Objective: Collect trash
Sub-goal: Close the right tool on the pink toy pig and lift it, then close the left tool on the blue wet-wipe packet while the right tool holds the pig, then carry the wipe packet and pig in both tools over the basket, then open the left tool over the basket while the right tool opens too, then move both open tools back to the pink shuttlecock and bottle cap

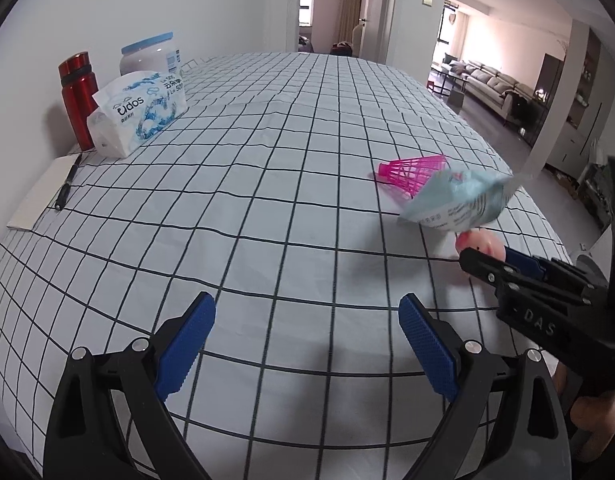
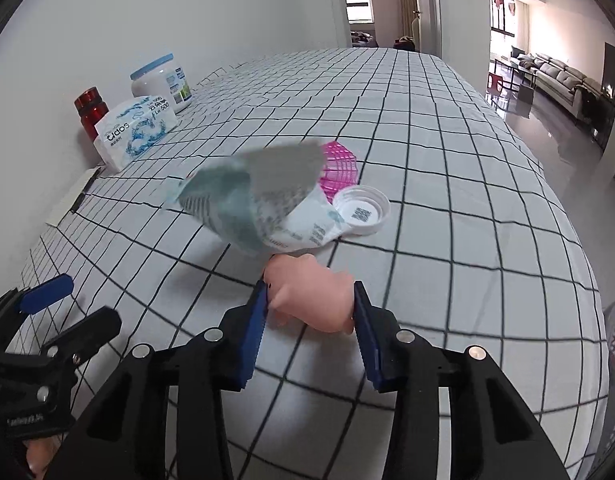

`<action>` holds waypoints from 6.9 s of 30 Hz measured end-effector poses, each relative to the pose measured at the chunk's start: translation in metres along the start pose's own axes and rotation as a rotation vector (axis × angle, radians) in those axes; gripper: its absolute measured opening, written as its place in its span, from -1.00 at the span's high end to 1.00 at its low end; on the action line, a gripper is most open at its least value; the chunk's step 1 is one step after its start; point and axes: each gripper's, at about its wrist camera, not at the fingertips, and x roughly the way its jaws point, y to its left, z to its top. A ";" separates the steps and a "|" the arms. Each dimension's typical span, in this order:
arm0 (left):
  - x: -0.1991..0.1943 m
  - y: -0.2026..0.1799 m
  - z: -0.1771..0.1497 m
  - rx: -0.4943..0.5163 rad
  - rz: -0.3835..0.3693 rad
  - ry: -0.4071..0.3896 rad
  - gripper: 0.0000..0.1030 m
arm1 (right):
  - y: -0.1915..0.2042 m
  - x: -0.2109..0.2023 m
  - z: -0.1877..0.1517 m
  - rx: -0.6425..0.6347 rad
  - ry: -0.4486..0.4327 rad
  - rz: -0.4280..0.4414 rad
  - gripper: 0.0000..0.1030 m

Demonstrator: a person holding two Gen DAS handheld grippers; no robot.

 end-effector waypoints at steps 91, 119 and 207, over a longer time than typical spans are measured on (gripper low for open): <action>-0.001 -0.188 -0.019 -0.022 -0.153 0.162 -0.77 | -0.224 -0.193 -0.169 0.463 -0.255 -0.119 0.21; -0.008 -0.225 -0.019 0.153 -0.131 0.080 0.05 | -0.232 -0.190 -0.171 0.484 -0.256 -0.143 0.21; 0.022 -0.065 0.049 0.081 0.017 -0.123 -0.88 | -0.086 -0.082 -0.024 0.138 -0.148 -0.065 -0.38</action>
